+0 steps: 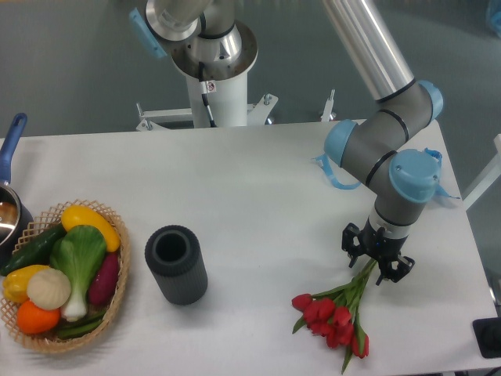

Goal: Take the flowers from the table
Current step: 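Lower the gripper around the tulip stems and close it, then lift the gripped red tulip bouquet up off the table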

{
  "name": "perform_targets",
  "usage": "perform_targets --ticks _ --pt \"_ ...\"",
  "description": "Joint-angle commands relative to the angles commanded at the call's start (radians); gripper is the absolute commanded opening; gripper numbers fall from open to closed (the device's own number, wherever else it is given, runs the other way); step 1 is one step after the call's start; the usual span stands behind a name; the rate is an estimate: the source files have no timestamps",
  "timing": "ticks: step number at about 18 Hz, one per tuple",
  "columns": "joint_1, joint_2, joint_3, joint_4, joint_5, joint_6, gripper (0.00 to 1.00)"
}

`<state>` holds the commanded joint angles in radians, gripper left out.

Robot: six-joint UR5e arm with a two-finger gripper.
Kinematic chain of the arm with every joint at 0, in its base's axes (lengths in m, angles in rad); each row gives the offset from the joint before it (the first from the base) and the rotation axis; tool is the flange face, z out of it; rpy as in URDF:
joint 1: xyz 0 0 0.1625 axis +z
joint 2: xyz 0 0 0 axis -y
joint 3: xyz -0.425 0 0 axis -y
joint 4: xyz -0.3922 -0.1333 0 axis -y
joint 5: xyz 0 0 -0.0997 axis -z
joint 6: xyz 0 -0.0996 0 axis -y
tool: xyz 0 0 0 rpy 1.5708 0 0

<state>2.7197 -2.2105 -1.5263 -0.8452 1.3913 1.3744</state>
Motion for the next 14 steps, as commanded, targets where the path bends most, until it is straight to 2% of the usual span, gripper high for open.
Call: perform_targets --ticks 3,9,14 --pt "0.0 0.005 0.0 0.0 0.0 -0.002 0.33" --pt "0.002 0.012 0.002 0.0 -0.002 -0.041 0.16" --pt "0.002 0.015 0.0 0.0 -0.003 -0.044 0.09"
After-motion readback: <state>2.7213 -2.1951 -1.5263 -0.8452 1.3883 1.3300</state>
